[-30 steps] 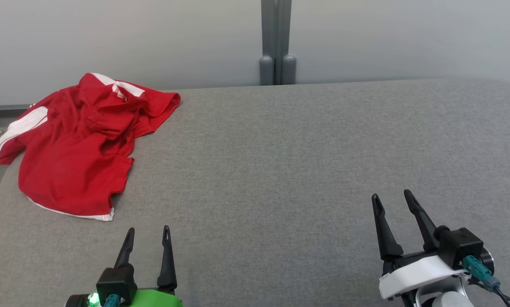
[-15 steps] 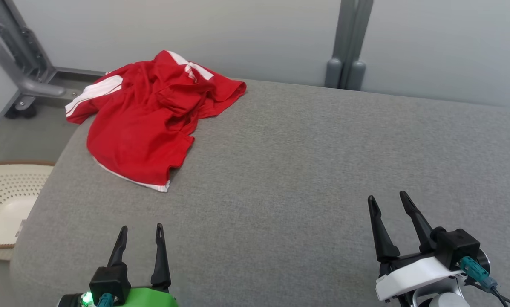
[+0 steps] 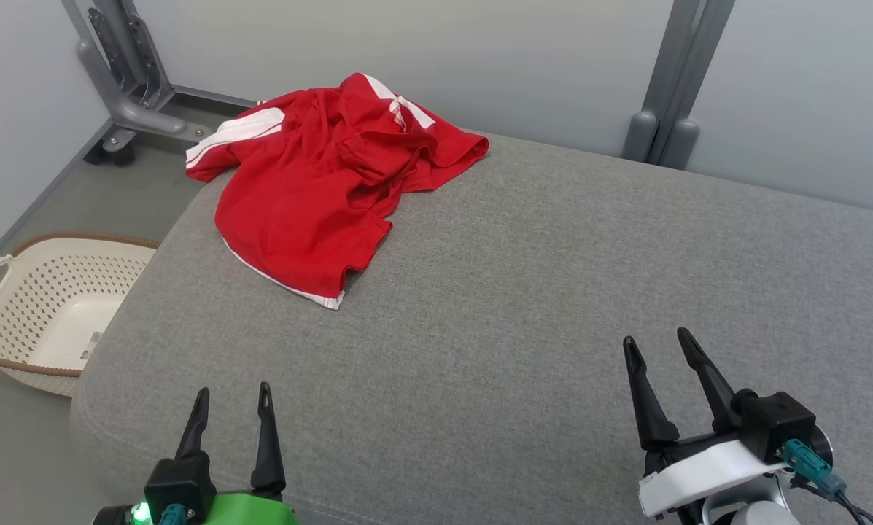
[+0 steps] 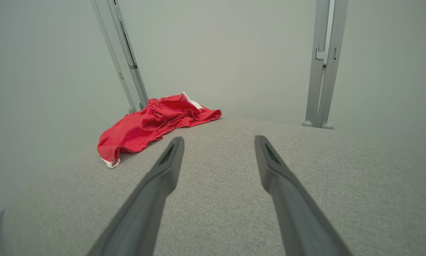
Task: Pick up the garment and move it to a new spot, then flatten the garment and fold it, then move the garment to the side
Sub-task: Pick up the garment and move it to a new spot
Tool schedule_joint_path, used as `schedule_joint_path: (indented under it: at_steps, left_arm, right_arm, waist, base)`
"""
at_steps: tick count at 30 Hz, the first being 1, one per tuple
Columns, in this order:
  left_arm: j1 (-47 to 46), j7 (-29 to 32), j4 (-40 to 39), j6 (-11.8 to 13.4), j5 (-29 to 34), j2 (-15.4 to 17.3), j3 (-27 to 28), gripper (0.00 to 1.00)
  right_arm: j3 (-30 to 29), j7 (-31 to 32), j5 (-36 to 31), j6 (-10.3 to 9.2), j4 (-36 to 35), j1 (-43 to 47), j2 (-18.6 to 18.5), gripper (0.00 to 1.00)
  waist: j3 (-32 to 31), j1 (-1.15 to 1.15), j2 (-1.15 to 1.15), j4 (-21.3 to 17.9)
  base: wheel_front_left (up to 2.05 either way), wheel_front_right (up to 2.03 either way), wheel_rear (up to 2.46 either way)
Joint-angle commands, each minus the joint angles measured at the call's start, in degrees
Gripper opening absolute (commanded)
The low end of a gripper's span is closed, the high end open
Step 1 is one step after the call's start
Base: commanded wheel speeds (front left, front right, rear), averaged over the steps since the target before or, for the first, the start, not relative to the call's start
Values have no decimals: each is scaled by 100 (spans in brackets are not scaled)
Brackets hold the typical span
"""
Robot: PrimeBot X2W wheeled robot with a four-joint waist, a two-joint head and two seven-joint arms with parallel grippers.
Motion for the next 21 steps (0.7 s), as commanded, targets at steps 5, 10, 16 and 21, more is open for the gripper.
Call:
schedule_joint_path:
  at_steps: [5,10,16,21]
  left_arm:
    - [41,-6,-60,30,-25,49,75,100]
    - [-323,-6,-184,-69,-137,176,204,100]
    - [-1419,218,-457,-198,-66,789,505,100]
    - [-2693,691,-204,-469,179,1420,469,100]
  right_arm:
    - [35,-18,-59,0,-55,9,-23,100]
    - [26,-18,-155,0,-107,-100,-22,100]
    - [7,-18,-323,0,-179,-272,-23,100]
    - [67,-18,-498,0,-215,-513,-24,100]
  waist:
    - [122,0,0,-108]
    - [326,0,0,-274]
    - [723,0,0,-512]
    - [1148,0,0,-790]
  base:
    - [0,0,0]
    - [0,0,0]
    - [0,0,0]
    - [0,0,0]
